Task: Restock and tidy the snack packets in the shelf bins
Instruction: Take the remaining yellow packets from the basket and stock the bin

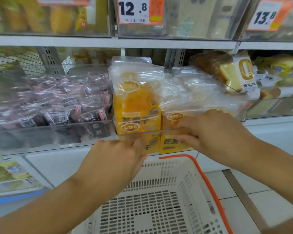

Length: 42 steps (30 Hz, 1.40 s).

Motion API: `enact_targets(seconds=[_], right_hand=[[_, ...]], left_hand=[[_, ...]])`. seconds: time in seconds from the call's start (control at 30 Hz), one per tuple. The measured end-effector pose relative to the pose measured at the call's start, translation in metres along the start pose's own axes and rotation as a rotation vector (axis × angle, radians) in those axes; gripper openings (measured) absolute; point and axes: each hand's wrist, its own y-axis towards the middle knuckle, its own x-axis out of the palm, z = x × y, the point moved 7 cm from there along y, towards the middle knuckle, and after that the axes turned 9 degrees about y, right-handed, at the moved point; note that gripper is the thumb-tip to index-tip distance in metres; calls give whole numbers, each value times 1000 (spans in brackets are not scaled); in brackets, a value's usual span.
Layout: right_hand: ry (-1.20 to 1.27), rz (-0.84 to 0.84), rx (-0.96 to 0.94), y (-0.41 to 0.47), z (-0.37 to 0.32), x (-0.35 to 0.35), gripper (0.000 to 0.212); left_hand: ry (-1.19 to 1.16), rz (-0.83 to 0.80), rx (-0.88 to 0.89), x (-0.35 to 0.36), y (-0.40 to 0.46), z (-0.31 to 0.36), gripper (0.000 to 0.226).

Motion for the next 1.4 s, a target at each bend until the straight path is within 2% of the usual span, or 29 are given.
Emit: enact_targets(seconds=[0.07, 0.23, 0.37, 0.47, 0.7, 0.8, 0.97, 1.17, 1.3, 1.4], right_hand=[[-14, 52, 69, 2, 9, 1, 28], [-9, -20, 172, 12, 23, 14, 18], [127, -60, 192, 26, 34, 18, 29], [336, 51, 154, 27, 46, 15, 30], [290, 225, 82, 56, 65, -3, 22], [281, 233, 77, 75, 69, -1, 22], [163, 139, 101, 102, 77, 29, 33], [86, 135, 88, 121, 73, 47, 38], [83, 74, 153, 118, 68, 44, 33], [-100, 180, 79, 108, 45, 35, 20]], left_hand=[[-6, 2, -62, 4, 6, -4, 18], [-43, 41, -89, 5, 16, -5, 27], [-32, 77, -123, 9, 22, -8, 32], [-62, 106, -134, 9, 26, -13, 29], [-52, 146, -198, 11, 58, -35, 23], [-87, 32, -279, 18, 71, -48, 19], [-68, -146, -343, 54, 81, -55, 15], [102, -316, -319, 60, 93, -47, 38], [113, -322, -275, 56, 92, -45, 38], [137, -299, -250, 55, 88, -43, 30]])
